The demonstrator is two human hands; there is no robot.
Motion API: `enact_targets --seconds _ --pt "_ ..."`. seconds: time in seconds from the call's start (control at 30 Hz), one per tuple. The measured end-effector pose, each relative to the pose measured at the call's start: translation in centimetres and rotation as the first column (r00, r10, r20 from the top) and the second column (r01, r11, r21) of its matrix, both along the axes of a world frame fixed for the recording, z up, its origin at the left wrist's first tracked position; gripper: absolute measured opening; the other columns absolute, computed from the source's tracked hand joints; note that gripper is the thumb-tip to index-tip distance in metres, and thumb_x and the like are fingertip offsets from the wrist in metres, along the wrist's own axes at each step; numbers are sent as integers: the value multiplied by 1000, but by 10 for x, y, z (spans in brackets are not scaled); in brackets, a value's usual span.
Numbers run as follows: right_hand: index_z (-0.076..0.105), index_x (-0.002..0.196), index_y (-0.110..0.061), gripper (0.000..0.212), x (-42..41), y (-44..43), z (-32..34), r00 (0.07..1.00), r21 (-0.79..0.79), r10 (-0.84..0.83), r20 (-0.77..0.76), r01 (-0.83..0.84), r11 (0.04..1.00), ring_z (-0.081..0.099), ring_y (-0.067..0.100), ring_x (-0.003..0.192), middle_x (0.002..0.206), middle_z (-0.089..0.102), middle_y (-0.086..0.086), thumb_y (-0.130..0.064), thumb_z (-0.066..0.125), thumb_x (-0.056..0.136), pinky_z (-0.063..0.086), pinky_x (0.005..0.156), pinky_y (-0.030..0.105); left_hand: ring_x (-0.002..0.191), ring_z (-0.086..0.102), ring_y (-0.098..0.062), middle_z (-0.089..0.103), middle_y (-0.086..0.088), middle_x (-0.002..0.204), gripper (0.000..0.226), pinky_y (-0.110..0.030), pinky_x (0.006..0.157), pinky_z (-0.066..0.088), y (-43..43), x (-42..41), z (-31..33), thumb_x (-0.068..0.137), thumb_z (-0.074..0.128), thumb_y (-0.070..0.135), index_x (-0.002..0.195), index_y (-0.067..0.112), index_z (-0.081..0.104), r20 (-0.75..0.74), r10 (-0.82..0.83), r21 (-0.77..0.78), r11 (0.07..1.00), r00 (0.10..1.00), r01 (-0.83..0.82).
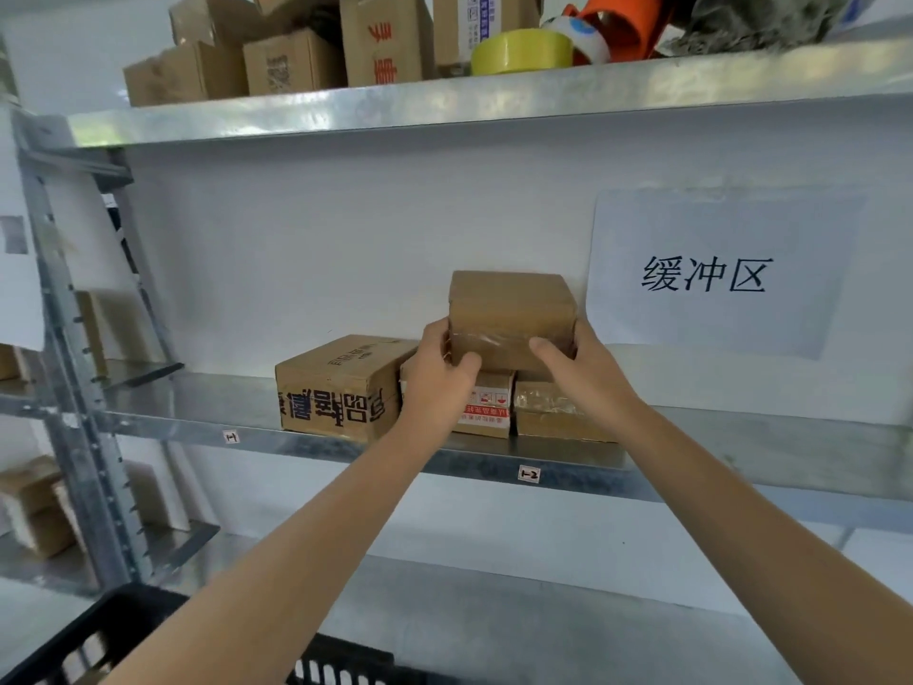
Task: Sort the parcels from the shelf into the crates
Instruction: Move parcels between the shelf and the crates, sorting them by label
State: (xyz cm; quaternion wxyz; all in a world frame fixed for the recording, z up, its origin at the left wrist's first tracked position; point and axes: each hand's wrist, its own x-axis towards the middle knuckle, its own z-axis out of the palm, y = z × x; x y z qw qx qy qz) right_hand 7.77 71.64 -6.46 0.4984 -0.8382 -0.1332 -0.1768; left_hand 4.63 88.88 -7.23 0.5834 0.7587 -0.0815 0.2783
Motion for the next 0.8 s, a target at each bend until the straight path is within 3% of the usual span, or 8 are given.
enact_targets --seconds 0.07,0.17,0.23,0.37,0.43,0.5,0.6,0.8 --pt "38 141 -30 55 -14 1 0 1000 50 5 26 -6 999 53 6 106 120 52 -17 -59 48 95 44 90 25 93 61 9 64 12 107 28 -8 70 48 3 -12 -5 93 56 8 117 23 54 16 18 -134 991 1000 -16" --pt "42 125 -36 48 -35 8 -2 1000 73 -19 24 17 997 51 -10 86 99 51 -28 -70 33 93 31 67 8 106 62 -17 65 -1 110 11 -39 96 52 12 -29 -15 94 52 10 92 20 52 -71 36 -336 940 997 -58" --pt "43 112 -38 47 -47 13 -2 1000 112 6 -22 -3 994 45 -13 81 93 50 -27 -76 27 90 29 65 13 103 61 -19 64 0 107 14 -45 102 50 21 -40 -22 96 46 9 88 19 53 -107 66 -420 901 992 -105" --pt "45 94 -37 39 -60 24 -11 993 179 106 -58 -94 979 51 -5 89 96 55 -14 -74 34 90 33 66 19 107 63 -27 67 -8 107 19 -39 98 54 43 -68 -34 99 46 16 86 23 58 -60 68 -526 846 996 -90" --pt "47 99 -35 30 -66 31 -20 988 192 151 -45 -140 971 53 -4 91 101 56 -15 -64 44 93 36 66 18 97 65 -16 66 7 91 18 -37 94 56 53 -84 -43 100 51 34 86 24 57 -49 115 -482 868 992 -125" --pt "48 107 -30 30 -74 39 -30 980 223 195 -35 -182 958 54 -4 93 104 55 -15 -57 49 95 38 66 17 93 65 -14 64 9 85 32 -41 94 55 63 -99 -50 96 57 47 82 19 54 -56 163 -440 882 985 -171" --pt "44 118 -29 35 -89 49 -45 969 295 243 -34 -223 929 53 -5 95 107 52 -18 -56 48 96 41 68 15 90 66 -16 65 13 75 35 -45 95 55 74 -126 -57 91 65 46 74 19 53 -63 212 -392 894 975 -219" --pt "49 127 -43 26 -126 70 -80 926 215 377 -14 -366 906 52 -12 107 122 55 -23 -44 46 101 45 79 11 96 65 4 70 21 100 11 -14 77 52 91 -185 -86 95 62 39 105 36 66 -37 253 -305 918 967 -252"
